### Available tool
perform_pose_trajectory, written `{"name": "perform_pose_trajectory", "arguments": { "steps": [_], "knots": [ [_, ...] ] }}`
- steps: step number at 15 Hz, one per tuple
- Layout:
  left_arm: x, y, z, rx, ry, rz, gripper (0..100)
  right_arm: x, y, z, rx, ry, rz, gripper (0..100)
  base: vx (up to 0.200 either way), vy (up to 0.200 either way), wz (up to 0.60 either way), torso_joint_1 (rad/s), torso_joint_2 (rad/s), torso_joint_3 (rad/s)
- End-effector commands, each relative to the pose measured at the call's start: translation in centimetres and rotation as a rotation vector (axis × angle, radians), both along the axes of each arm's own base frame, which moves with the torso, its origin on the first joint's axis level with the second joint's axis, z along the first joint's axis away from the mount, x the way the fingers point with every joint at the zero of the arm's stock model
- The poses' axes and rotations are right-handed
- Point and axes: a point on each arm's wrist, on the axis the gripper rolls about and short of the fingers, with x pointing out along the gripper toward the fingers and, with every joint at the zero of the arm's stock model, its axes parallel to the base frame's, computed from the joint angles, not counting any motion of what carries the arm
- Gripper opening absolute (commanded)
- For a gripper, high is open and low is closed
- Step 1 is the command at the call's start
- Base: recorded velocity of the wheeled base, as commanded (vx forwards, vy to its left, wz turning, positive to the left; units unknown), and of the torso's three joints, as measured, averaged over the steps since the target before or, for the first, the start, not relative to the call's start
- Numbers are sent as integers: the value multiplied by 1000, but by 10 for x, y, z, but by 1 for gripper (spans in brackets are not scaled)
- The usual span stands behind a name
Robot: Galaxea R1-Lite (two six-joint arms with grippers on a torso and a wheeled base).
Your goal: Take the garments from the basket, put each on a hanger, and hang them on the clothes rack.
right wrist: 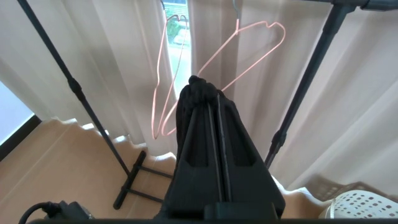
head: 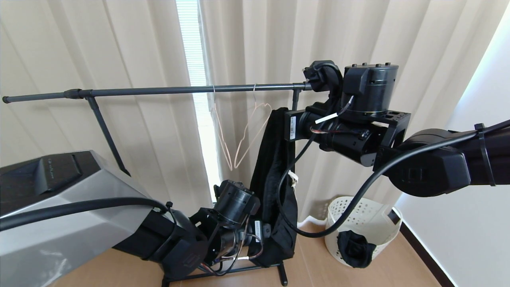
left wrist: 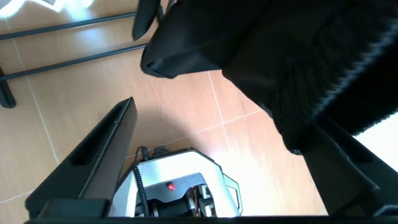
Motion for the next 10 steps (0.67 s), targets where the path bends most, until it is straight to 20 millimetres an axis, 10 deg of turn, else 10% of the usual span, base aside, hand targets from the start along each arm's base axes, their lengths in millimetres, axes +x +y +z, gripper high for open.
{"name": "perform_pose_trajectory", "arguments": {
  "steps": [1, 6, 10],
  "knots": [
    [0, 0, 1, -2, -3, 1, 0, 2, -3, 2, 4, -5, -9, 0, 0, 0, 0, 0, 0, 0],
    [2, 3, 4, 3, -18, 23, 0, 7, -10, 4, 8, -12, -35, 0, 0, 0, 0, 0, 0, 0],
    [4, 35, 64, -52, -138, 67, 0, 11, -23, 7, -2, -13, -69, 0, 0, 0, 0, 0, 0, 0]
  ]
}}
